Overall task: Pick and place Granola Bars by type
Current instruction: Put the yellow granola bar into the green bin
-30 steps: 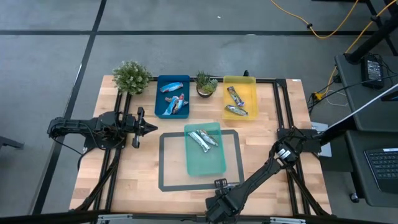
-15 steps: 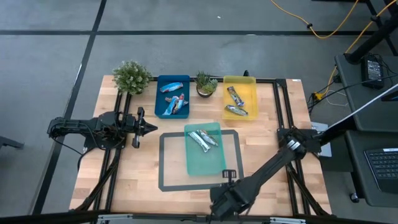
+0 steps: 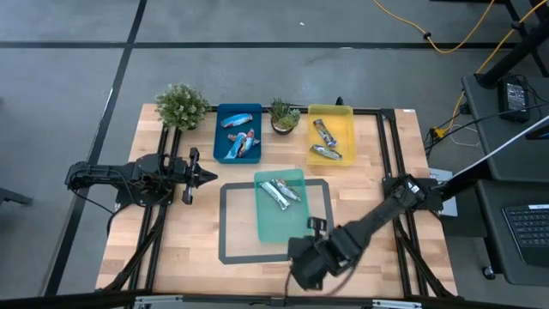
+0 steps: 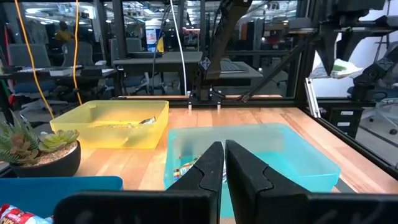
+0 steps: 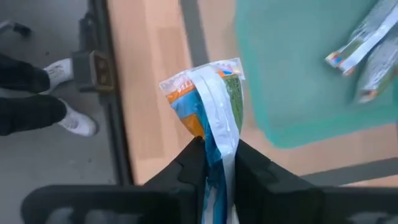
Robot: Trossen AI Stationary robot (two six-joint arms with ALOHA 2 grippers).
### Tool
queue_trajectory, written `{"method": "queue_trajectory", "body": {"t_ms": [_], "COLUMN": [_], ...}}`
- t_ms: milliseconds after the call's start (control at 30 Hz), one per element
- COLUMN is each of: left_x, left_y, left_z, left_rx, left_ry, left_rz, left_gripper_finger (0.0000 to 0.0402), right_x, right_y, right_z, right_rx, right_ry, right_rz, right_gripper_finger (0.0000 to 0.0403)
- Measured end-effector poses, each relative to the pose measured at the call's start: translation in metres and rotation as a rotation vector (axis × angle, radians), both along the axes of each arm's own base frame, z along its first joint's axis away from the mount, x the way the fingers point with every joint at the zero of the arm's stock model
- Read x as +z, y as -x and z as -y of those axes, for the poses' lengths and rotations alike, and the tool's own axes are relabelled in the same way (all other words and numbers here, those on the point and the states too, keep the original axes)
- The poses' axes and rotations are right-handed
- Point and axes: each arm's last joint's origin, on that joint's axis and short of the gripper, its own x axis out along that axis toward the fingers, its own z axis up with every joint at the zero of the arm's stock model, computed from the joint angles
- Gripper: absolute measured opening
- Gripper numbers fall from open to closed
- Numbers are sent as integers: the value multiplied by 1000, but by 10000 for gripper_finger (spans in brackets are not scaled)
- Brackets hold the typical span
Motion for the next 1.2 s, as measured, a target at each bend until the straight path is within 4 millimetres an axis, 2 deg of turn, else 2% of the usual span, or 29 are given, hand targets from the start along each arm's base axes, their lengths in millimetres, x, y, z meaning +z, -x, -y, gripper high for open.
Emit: {"method": "queue_trajectory", "body": {"t_ms": [133, 367, 567, 700, 800, 933, 1200], "left_x": [0, 0, 0, 0, 0, 0, 0], "left_y": [0, 0, 0, 0, 0, 0, 0], "left_z": [0, 0, 0, 0, 0, 0, 0], "left_rx": [0, 0, 0, 0, 0, 0, 0], "left_ry": [0, 0, 0, 0, 0, 0, 0], "left_rz": [0, 0, 0, 0, 0, 0, 0], "left_gripper_finger": [8, 8, 13, 11, 8, 6, 12], "right_x": [1, 4, 9, 9, 6, -5, -57], "right_y": [-22, -63, -74, -79, -82, -88, -110], "right_z": [28, 90, 121, 139, 148, 151, 146], "right_rx": [38, 105, 116, 45, 33, 33, 131], "right_ry": [-15, -81, -61, -30, 5, 42, 61], "right_rz": [10, 80, 108, 116, 113, 88, -27], "right_gripper_finger": [62, 57, 56, 56, 55, 55, 55]}}
